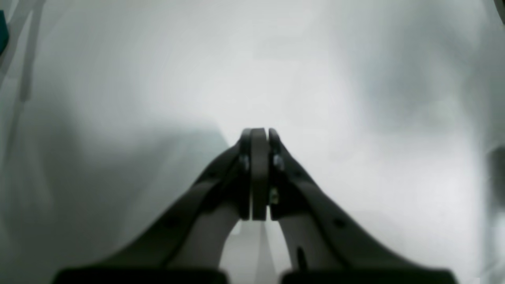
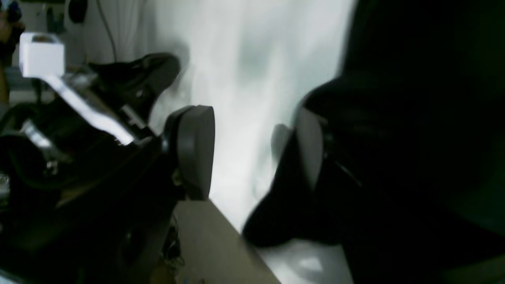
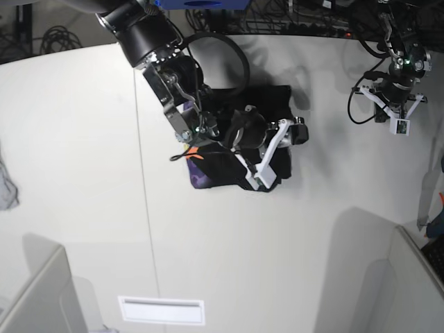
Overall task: Fold the T-shirt properly
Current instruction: 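Flip the bundle with the left gripper to show the sun print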
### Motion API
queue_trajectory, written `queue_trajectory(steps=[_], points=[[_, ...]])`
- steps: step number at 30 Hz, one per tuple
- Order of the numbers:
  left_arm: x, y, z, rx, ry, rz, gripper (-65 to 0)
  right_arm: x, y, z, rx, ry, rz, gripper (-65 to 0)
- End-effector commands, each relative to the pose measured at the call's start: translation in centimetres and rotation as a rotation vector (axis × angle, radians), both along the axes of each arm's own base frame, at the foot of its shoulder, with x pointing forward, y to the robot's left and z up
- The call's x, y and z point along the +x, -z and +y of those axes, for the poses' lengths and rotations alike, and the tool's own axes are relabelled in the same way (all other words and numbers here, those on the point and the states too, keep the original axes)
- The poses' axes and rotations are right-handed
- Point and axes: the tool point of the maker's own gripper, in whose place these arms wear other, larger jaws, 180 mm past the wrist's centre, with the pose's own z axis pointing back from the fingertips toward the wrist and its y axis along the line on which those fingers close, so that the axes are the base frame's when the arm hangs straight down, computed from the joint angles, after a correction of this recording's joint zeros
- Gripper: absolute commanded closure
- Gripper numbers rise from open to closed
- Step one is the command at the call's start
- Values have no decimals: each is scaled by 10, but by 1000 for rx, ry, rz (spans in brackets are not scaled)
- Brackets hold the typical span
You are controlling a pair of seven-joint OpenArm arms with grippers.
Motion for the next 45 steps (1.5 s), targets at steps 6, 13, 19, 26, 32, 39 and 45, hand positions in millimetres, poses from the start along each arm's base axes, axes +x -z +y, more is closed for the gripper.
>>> queue_trajectory(steps=[6,13,19,26,32,39,45], points=[[9,-12,4,17,6,-43,0,-3,-33,31,30,-117,-114,-299],[8,-30,-16,16,62,-36,0,26,-43,-29,15,20,-185,-200],[23,-79,-62,-255,163,-147,0,50,-23,-128,-19,317,-133,0],[48,-93,-110,-507,225,-236,-611,40,-7,-180,-104,394,-123,0],[70,-57,-172,-700,284,-140,-650,29,3,-186,-131,387,-98,0],[83,-13,-216,-848,212,-33,-650,26,4,-191,-148,344,-132,0],[68,28,-223,-879,103,107,-609,29,6,-221,-160,412,-142,0]])
